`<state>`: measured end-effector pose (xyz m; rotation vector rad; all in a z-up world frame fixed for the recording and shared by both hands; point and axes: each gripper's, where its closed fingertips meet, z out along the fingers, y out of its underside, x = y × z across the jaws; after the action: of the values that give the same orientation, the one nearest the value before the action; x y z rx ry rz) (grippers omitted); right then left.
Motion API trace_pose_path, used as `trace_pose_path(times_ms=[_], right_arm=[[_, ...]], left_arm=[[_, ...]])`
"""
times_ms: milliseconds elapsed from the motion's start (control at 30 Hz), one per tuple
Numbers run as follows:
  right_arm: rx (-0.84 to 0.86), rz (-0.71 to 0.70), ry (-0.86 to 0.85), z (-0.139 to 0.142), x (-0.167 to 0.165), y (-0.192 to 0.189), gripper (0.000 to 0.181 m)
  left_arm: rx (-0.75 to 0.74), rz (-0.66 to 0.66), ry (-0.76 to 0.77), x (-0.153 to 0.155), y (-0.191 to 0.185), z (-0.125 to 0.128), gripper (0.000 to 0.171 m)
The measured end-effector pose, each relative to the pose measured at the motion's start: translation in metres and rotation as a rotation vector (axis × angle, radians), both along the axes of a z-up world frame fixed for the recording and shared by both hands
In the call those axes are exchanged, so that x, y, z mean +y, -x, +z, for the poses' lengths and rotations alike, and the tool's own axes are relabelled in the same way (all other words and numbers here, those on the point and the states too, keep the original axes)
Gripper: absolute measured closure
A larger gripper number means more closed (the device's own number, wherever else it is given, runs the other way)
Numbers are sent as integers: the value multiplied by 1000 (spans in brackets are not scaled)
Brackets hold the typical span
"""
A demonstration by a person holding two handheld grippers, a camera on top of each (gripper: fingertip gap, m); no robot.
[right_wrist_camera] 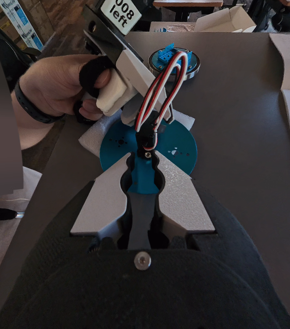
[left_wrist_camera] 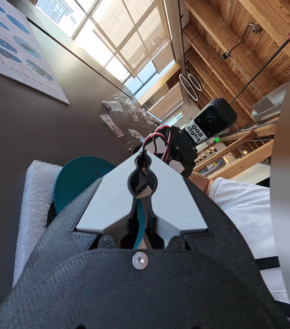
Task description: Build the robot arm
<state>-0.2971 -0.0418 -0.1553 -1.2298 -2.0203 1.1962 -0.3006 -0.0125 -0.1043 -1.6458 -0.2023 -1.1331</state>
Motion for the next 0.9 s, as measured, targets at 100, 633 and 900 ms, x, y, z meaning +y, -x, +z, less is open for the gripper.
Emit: trace_pose_path(times_ms=[100, 633, 900], right_arm=[[-78, -31, 147, 1, -1, 0, 158], [-164, -15, 373, 6, -18, -5, 132], [-139, -30, 337, 9, -9, -7, 131]], left_arm=[[1, 5, 0, 0, 1, 0, 171], [-13, -2, 0, 0, 1, 0, 171], [-13, -4, -1, 0, 1, 0, 171]])
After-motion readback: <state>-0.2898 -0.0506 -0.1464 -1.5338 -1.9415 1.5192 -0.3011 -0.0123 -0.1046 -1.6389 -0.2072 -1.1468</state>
